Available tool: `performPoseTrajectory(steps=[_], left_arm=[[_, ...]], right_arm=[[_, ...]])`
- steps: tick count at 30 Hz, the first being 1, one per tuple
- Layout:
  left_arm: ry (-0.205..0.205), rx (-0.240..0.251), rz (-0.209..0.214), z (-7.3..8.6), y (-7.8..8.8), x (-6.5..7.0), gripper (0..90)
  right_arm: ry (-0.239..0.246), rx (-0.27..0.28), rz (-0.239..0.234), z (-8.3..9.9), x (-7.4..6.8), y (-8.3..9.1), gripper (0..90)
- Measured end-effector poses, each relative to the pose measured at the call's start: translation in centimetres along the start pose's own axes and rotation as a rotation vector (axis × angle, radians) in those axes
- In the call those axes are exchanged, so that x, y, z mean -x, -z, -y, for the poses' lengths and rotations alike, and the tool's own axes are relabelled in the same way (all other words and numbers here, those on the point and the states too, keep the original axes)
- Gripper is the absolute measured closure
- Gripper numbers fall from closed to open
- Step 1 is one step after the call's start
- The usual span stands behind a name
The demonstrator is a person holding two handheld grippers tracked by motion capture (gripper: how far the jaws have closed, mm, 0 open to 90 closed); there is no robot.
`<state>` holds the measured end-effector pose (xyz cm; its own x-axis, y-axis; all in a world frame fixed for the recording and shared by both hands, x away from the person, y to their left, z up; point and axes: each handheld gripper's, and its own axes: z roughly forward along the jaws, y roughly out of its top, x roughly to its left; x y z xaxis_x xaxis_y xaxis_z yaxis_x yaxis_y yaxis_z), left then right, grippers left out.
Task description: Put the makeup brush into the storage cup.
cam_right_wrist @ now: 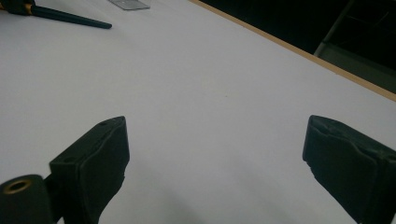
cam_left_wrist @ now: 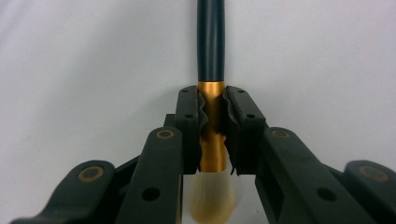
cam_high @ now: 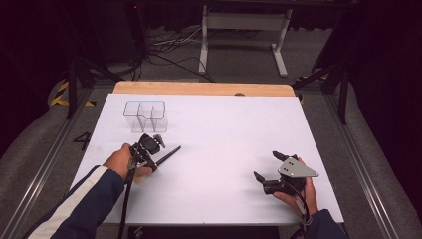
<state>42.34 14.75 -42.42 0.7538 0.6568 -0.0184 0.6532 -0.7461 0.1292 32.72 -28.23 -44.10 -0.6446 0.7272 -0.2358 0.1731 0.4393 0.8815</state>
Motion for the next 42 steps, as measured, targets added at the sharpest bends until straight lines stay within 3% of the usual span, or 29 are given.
performPoseTrajectory(steps=[7,13,20,26,29,42], left_arm=[[-0.047,0.015,-0.035,0.1,0.2,0.1,76.9],[-0.081,0.046,-0.034,0.1,1.1,0.3,76.9],[-0.081,0.102,-0.047,0.1,2.3,0.2,77.0],[-0.109,0.137,-0.054,0.2,3.3,0.5,77.0],[-0.124,0.141,-0.076,0.1,3.5,0.7,77.0],[-0.158,0.179,-0.073,0.4,4.1,1.2,77.0]], right_arm=[[0.0,-0.002,-0.001,0.0,0.0,0.0,7.8],[0.002,-0.004,-0.002,0.0,0.0,0.0,7.8],[0.004,-0.005,-0.001,0.0,0.0,0.0,7.9],[0.005,-0.005,0.0,0.0,0.0,-0.1,7.9],[0.008,-0.007,-0.001,0.0,-0.1,-0.1,7.9],[0.014,-0.015,0.001,0.0,-0.2,-0.2,8.0]])
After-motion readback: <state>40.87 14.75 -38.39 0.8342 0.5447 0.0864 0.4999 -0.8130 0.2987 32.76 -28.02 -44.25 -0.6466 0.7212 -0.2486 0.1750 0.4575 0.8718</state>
